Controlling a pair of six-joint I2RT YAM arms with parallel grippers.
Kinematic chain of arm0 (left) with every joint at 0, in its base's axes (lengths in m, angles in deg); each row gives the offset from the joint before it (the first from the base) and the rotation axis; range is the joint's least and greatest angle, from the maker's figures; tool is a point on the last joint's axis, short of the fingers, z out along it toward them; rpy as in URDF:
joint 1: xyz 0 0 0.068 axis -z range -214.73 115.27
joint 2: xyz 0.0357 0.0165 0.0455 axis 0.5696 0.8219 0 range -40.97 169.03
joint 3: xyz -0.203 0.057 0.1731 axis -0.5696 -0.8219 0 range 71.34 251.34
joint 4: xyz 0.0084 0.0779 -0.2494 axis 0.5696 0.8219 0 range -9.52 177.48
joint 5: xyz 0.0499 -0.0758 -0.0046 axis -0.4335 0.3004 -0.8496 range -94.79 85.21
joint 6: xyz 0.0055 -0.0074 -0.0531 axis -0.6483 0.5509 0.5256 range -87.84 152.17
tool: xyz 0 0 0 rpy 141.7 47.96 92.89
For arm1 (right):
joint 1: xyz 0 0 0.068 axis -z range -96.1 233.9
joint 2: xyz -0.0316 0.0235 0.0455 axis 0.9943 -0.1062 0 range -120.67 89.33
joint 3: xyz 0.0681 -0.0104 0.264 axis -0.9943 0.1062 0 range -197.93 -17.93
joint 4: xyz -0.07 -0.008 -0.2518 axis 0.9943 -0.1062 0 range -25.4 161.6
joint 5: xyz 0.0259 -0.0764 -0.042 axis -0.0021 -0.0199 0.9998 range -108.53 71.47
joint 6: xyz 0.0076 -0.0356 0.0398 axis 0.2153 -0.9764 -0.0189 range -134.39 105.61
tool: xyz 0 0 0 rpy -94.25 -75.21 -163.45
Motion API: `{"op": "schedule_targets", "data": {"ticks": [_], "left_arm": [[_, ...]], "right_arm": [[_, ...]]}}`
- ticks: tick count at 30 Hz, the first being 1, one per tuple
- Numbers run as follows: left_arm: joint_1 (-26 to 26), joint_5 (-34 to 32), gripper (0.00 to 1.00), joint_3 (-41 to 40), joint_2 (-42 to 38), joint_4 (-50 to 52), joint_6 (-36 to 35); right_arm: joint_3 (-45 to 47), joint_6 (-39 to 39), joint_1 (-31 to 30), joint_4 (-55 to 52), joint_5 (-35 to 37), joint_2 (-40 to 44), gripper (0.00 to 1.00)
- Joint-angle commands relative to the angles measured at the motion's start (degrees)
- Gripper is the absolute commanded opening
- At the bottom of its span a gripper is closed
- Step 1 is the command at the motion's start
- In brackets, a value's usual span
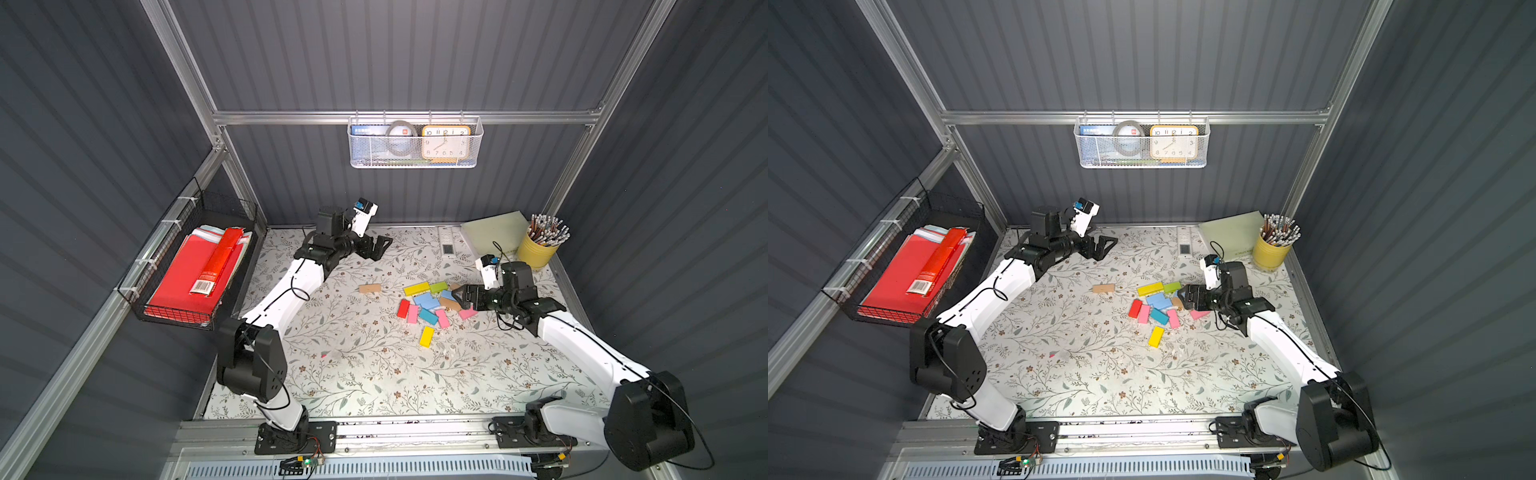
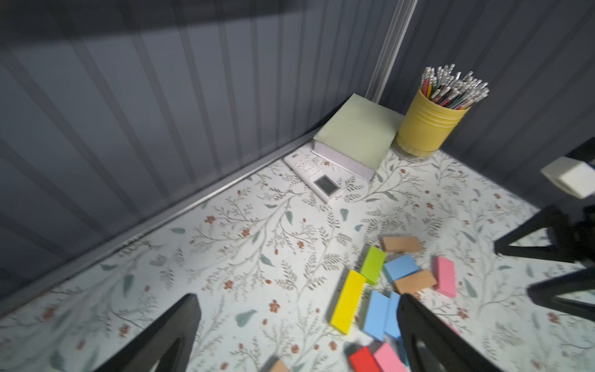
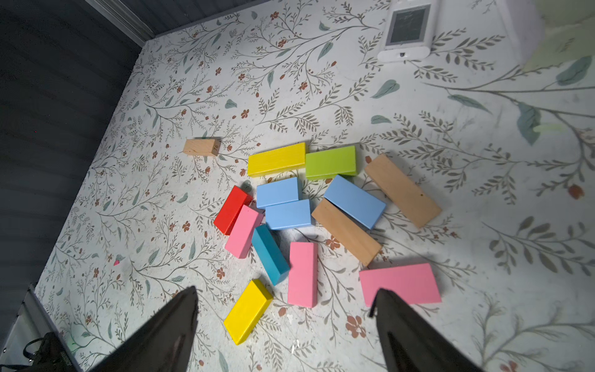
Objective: Assemble the number 8 with building blocks
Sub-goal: Pick up the building block from the center of the board.
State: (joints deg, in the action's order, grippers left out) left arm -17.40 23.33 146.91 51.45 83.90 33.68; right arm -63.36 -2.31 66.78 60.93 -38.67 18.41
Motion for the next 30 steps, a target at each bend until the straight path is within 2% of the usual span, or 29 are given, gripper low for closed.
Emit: {"op": "schedule_targets", "data": {"ticks": [1, 3, 4, 6, 7, 10, 12, 15, 17, 20, 26, 30], "left_arm": [[0.2, 3.7, 0.99, -7.0, -3.6, -9.6, 19.6], [-0.1, 4.1, 0.99, -8.1, -3.0, -11.1, 21.6], [-0.1, 3.5, 0.99, -7.2, -2.0, -9.2, 19.4], [0.5, -3.1, 0.99, -6.2, -0.7, -7.3, 21.5], [1.6, -6.7, 0.95, -6.0, -0.6, -5.8, 21.9], [9.5, -25.0, 0.94, -5.4, -1.0, -0.4, 22.4], [11.7, -29.7, 0.87, -5.6, -0.2, 3.2, 27.8], [14.9, -33.1, 0.85, -6.5, 1.2, 7.9, 33.2], [17.7, -35.3, 0.84, -7.7, 1.1, 8.3, 34.5], [21.3, -36.3, 0.80, -8.4, 2.4, 8.6, 36.3], [25.9, -37.1, 0.73, -6.5, 8.2, 12.4, 31.9], [26.5, -38.3, 0.68, -9.3, 9.1, 12.7, 29.1]], "right_arm": [[-0.3, 0.7, -0.1, 0.0, 1.6, 0.7, 0.91], [0.1, 0.8, -0.1, 0.1, 1.8, 0.9, 0.91], [0.4, 0.8, -0.1, 0.3, 1.7, 1.0, 0.91], [0.8, 0.9, -0.1, 0.1, 1.8, 1.0, 0.91], [0.9, 0.9, -0.1, 0.0, 1.8, 1.0, 0.91], [1.1, 0.6, -0.1, -0.9, 2.4, 1.0, 0.91], [1.3, 0.6, 0.0, -1.6, 3.6, 2.8, 0.92], [1.9, 0.7, 0.1, -2.0, 4.8, 3.5, 0.92], [2.2, 0.8, 0.1, -2.1, 7.3, 3.8, 0.92], [2.5, 0.7, 0.1, -2.0, 7.3, 3.6, 0.92], [3.0, 0.8, 0.1, -2.2, 6.4, 3.2, 0.92], [3.8, 0.7, 0.1, -2.2, 6.2, 3.5, 0.92]]}}
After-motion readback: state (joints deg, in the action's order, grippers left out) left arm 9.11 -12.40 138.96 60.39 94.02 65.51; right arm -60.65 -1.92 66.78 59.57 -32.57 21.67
